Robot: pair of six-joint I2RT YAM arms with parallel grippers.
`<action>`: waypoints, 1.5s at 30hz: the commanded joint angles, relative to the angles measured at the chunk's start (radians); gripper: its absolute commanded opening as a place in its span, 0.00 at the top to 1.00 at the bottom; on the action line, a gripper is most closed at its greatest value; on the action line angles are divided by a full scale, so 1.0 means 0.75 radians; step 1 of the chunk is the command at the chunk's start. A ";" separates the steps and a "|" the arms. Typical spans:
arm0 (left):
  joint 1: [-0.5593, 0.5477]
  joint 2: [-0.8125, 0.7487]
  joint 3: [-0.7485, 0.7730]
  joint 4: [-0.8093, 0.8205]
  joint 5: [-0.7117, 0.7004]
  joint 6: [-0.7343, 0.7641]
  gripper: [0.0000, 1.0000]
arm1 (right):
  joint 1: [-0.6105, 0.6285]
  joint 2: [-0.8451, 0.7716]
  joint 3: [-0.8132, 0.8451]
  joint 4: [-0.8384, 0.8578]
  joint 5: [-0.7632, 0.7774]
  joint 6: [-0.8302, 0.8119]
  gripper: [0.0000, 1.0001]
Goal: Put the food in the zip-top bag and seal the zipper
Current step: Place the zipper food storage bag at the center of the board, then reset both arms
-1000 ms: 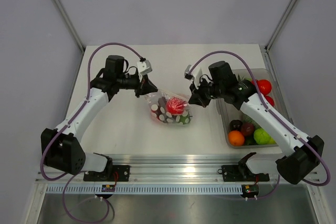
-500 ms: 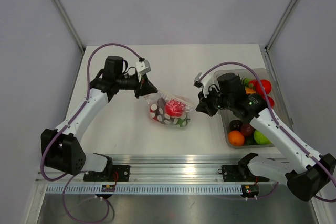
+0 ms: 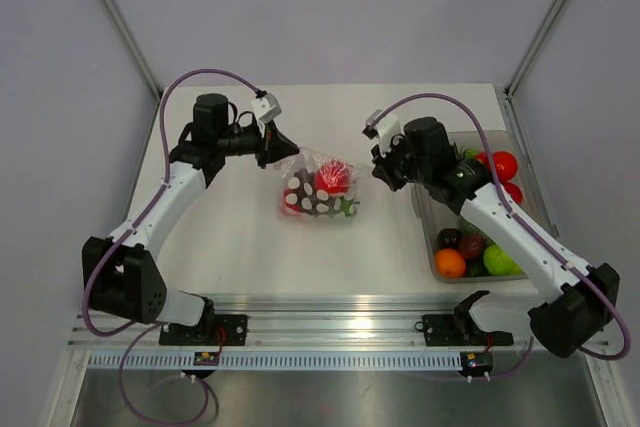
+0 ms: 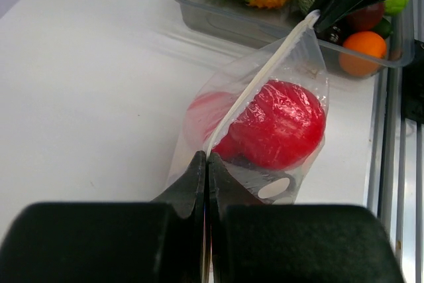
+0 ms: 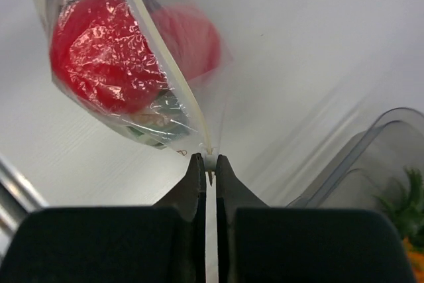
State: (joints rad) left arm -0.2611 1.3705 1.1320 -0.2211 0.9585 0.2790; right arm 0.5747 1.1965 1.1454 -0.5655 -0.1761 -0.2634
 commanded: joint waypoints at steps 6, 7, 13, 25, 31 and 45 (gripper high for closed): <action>0.029 0.228 0.460 0.201 0.009 -0.133 1.00 | -0.075 0.317 0.477 0.298 0.131 -0.140 1.00; 0.043 0.222 0.464 0.223 0.002 -0.161 1.00 | -0.077 0.311 0.479 0.308 0.082 -0.140 1.00; 0.109 0.085 0.266 0.321 -0.059 -0.278 0.11 | -0.075 0.174 0.195 0.372 -0.202 -0.087 0.61; 0.113 -0.391 -0.014 0.125 -0.596 -0.450 0.01 | -0.075 -0.096 -0.024 0.284 0.463 0.391 0.01; 0.113 -0.604 -0.175 -0.047 -0.756 -0.517 0.01 | -0.073 -0.049 0.091 0.006 0.756 0.582 0.01; 0.113 -1.072 -0.622 -0.357 -1.067 -0.765 0.01 | -0.075 -0.227 -0.153 -0.189 1.061 0.963 0.01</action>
State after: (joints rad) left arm -0.1757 0.6147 0.6823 -0.4416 0.2008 -0.2279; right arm 0.5171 1.0908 1.0508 -0.6998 0.5278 0.3996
